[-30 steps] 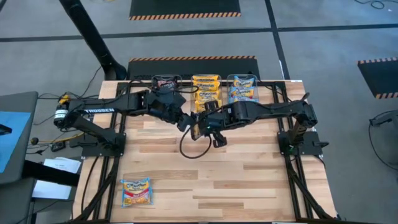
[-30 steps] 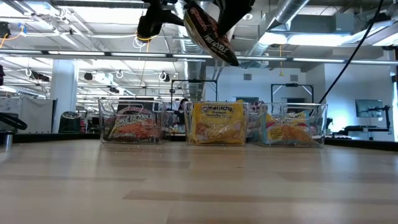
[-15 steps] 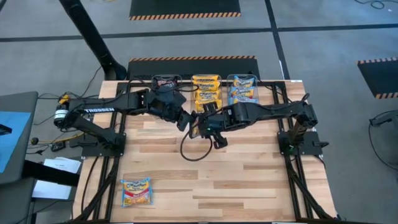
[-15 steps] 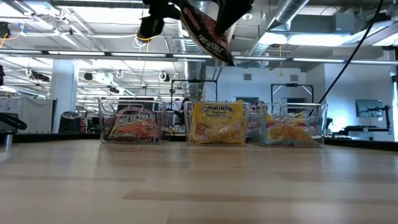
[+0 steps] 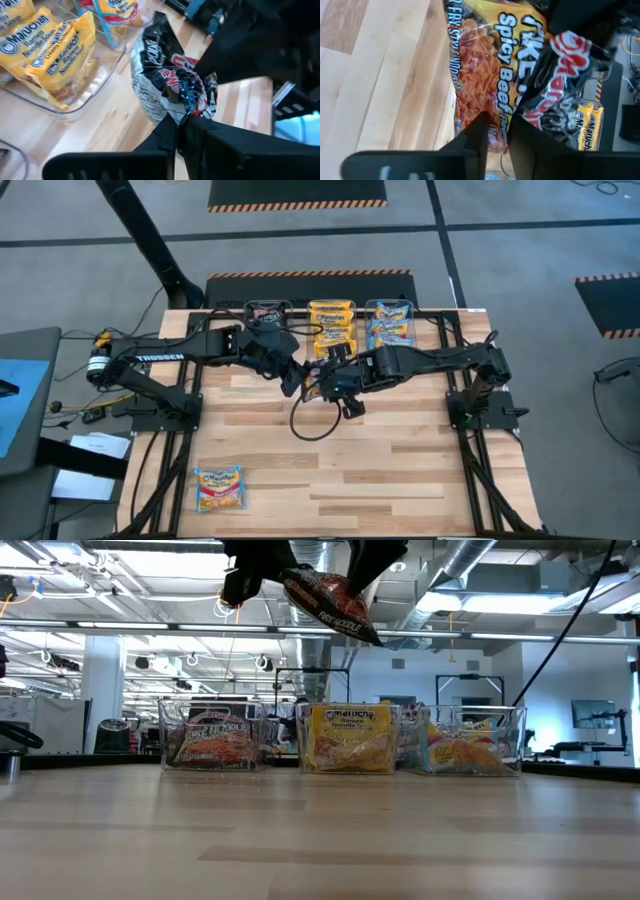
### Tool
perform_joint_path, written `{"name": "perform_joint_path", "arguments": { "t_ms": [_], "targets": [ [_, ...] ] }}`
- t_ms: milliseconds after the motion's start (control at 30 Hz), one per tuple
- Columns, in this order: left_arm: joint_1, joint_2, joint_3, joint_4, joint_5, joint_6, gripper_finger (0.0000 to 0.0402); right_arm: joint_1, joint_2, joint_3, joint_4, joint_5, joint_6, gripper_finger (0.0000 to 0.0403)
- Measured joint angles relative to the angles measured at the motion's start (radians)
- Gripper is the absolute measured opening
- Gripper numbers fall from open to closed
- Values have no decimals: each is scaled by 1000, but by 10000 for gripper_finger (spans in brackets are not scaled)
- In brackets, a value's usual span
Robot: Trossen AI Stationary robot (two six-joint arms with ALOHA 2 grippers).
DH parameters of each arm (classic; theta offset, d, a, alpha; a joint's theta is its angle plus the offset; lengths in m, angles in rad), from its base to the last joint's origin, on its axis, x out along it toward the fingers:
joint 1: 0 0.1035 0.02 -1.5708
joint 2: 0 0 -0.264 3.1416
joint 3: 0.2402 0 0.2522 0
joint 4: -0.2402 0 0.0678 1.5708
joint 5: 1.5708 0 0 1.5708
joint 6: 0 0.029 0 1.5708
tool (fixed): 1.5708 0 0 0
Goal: Sort Maruchan noodles
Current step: Put the black noodle pack into the left transparent bin
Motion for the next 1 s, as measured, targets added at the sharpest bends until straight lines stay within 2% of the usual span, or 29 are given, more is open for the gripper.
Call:
{"name": "perform_joint_path", "arguments": {
  "t_ms": [233,400,767,867,1000],
  "targets": [
    [-16,0,0,-10,-61,85,1,0,0,0,-29,74,2,134],
    [-16,0,0,-15,-82,114,1,-13,0,0,-88,108,3,153],
    [1,-15,0,-142,-153,207,0,-57,0,0,-135,108,39,149],
    [11,-49,0,-171,-192,232,0,-69,0,0,-138,107,39,148],
    [39,-132,0,-188,-194,279,0,-84,0,0,-140,106,39,148]
  ]
}}
